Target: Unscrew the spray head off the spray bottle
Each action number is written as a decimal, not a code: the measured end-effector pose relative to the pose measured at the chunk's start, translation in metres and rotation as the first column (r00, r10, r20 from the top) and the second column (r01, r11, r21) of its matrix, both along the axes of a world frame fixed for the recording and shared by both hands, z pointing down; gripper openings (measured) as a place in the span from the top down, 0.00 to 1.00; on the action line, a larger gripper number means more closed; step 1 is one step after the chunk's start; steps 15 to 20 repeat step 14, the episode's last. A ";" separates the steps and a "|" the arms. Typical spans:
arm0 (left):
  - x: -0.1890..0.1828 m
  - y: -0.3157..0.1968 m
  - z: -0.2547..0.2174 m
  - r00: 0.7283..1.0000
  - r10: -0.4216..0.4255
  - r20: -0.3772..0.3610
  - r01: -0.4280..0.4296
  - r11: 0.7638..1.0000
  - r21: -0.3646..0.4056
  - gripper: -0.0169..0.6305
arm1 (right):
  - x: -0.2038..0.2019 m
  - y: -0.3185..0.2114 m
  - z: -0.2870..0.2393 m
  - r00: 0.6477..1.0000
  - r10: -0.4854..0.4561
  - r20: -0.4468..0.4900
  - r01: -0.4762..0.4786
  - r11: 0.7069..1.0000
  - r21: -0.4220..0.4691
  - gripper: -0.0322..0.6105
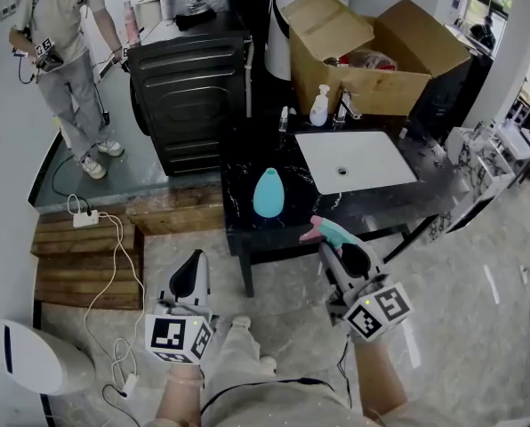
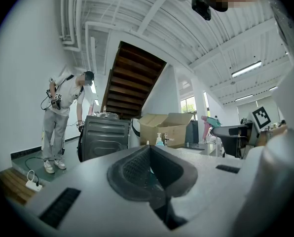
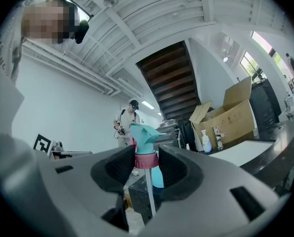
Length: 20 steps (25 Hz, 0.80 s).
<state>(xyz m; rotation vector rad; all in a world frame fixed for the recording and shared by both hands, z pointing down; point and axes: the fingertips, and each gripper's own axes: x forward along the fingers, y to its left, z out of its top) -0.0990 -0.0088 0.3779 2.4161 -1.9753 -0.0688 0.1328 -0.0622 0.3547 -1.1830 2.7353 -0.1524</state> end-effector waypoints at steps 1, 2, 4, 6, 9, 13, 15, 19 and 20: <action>0.000 0.000 0.000 1.000 -0.001 0.000 0.001 1.000 0.000 0.97 | 0.000 0.000 0.000 1.000 -0.001 0.001 0.001 1.000 0.000 0.71; 0.000 0.000 -0.001 1.000 -0.003 0.000 0.003 1.000 0.000 0.97 | 0.000 0.000 0.000 1.000 -0.003 0.001 0.003 1.000 -0.001 0.71; 0.000 0.000 -0.001 1.000 -0.006 0.000 0.006 1.000 0.001 0.97 | -0.001 0.000 0.001 1.000 -0.007 0.003 0.007 1.000 -0.001 0.71; 0.000 0.000 -0.001 1.000 -0.008 0.003 0.008 1.000 0.005 0.97 | -0.001 0.000 0.001 1.000 -0.009 0.005 0.009 1.000 -0.001 0.71; 0.000 0.000 -0.002 1.000 -0.010 0.004 0.010 1.000 0.005 0.97 | -0.001 -0.001 0.000 1.000 -0.012 0.006 0.012 1.000 -0.002 0.71; 0.002 0.000 -0.003 1.000 -0.011 0.001 0.011 1.000 0.004 0.97 | 0.001 -0.001 -0.001 1.000 -0.012 0.010 0.012 1.000 -0.005 0.71; 0.003 0.000 -0.003 1.000 -0.011 -0.002 0.011 1.000 0.002 0.97 | 0.002 -0.002 -0.001 1.000 -0.011 0.013 0.011 1.000 -0.006 0.71; 0.003 0.000 -0.003 1.000 -0.011 -0.002 0.011 1.000 0.002 0.97 | 0.002 -0.002 -0.001 1.000 -0.011 0.013 0.011 1.000 -0.006 0.71; 0.003 0.000 -0.003 1.000 -0.011 -0.002 0.011 1.000 0.002 0.97 | 0.002 -0.002 -0.001 1.000 -0.011 0.013 0.011 1.000 -0.006 0.71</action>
